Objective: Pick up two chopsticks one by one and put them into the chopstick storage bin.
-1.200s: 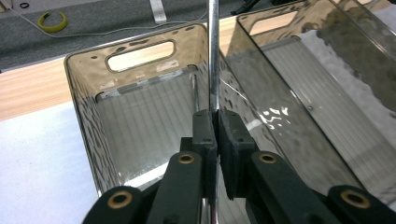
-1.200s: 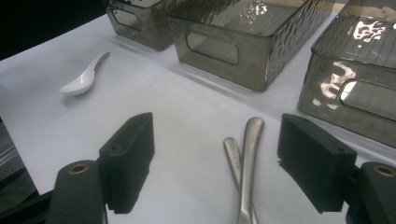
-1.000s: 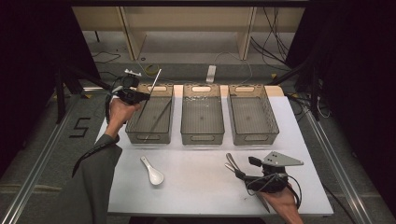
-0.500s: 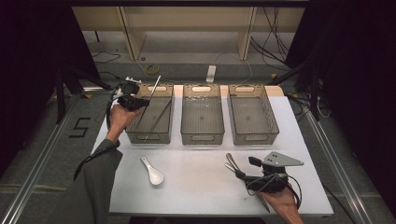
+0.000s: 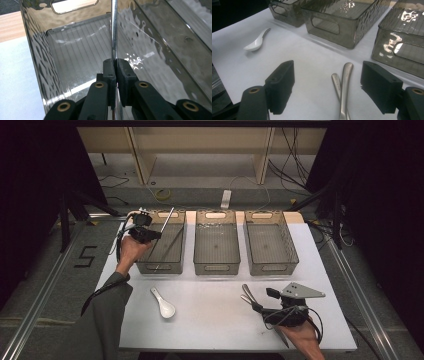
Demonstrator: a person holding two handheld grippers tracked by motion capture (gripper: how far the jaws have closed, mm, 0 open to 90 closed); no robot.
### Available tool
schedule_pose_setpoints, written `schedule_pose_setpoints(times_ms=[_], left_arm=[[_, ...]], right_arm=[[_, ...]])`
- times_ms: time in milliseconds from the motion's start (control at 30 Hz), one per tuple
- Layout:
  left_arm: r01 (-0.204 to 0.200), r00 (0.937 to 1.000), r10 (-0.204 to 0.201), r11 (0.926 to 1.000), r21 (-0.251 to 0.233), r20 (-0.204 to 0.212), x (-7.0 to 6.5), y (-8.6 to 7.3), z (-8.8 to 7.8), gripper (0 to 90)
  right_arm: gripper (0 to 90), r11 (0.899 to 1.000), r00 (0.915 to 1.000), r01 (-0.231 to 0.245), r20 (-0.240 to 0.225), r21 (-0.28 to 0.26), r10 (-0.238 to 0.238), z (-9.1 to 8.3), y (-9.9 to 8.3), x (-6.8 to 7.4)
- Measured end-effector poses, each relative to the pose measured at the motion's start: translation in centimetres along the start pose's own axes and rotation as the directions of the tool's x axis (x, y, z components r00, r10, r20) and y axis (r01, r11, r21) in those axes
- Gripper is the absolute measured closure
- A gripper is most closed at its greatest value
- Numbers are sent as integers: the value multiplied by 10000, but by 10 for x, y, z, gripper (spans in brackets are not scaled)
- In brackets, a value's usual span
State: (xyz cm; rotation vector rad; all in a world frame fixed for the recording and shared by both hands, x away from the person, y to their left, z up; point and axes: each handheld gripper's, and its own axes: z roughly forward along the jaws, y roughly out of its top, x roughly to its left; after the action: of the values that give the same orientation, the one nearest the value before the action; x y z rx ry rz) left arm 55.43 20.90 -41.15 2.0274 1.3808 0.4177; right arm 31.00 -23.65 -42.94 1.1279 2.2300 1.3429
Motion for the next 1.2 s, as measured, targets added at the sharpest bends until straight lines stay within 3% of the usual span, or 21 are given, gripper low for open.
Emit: schedule_pose_setpoints(times_ms=[400,500,700,800,900,1067,1200], left_arm=[[160,9999,-161,9998,-70,-53,0,-2,3,837],[-64,9998,64,10000,2,-189,-1,-1,0,807],[94,9987,-83,9997,-225,499,-10,0,-16,551],[-91,9974,108,9997,-243,714,-18,-3,-28,451],[-225,9919,289,9984,-528,1238,-26,-9,-42,412],[-675,9838,773,9956,-652,1616,-41,-22,-56,340],[-736,9769,912,9926,-965,1935,-49,-29,-64,308]], right_arm=[[283,10000,10000,-10,3,-5,10,0,0,0],[283,10000,10000,-10,-6,2,10,0,0,0],[283,10000,10000,-26,10,0,26,0,0,0],[283,10000,10000,-23,22,-4,23,-1,0,0],[284,10000,10000,-20,29,6,20,-1,0,0],[283,10000,10000,-17,44,-13,17,-1,0,0],[276,10000,10000,-4,67,-60,4,-1,0,1]])
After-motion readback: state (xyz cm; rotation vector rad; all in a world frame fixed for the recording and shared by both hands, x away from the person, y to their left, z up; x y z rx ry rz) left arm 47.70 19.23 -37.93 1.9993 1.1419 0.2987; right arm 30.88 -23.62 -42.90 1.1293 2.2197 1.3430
